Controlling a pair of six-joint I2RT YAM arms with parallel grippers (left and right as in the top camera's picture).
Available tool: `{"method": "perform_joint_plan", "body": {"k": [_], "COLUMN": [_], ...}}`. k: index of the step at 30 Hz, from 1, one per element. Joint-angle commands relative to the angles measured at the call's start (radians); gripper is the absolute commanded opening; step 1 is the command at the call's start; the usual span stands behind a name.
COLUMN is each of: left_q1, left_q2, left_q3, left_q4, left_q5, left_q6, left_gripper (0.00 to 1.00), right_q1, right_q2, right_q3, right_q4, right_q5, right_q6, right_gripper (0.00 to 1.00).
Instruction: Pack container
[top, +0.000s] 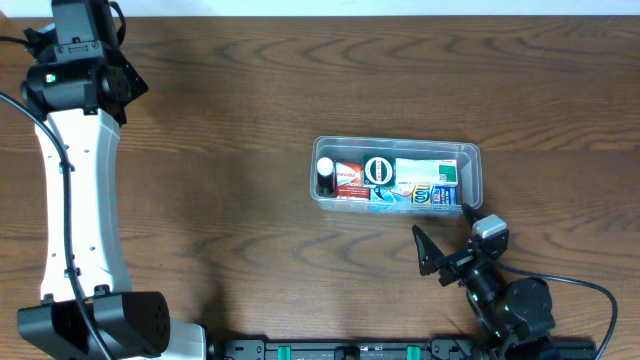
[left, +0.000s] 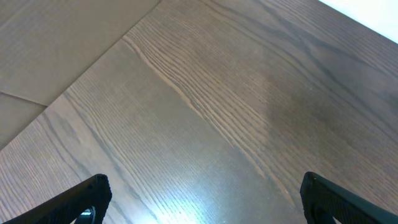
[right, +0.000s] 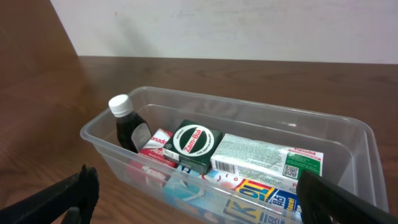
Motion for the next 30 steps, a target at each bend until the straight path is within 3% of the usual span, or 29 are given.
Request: {"method": "perform_joint_plan", "body": {"k": [1, 7, 30], "left_q1": [0.002, 0.002, 0.002], "left_q2": [-0.014, -0.014, -0.014], "left_q3": [0.011, 0.011, 0.011], "left_q4": [-0.002, -0.002, -0.002], "left_q5": [-0.016, -0.016, -0.016], "left_q6": [-0.002, -0.002, -0.002], "left_gripper": [0.98, 0.98, 0.98], "right_q1": [-0.008, -0.008, -0.008], "right_q2": [0.003, 0.003, 0.024], "right_q3": [-0.006, -0.006, -0.060], "right_q4": [0.025, 0.149, 0.130], "right_q5": [-0.013, -0.013, 0.059], "right_q6": [-0.023, -0.055, -0.097], "right_gripper": [0.99, 0.99, 0.99]}}
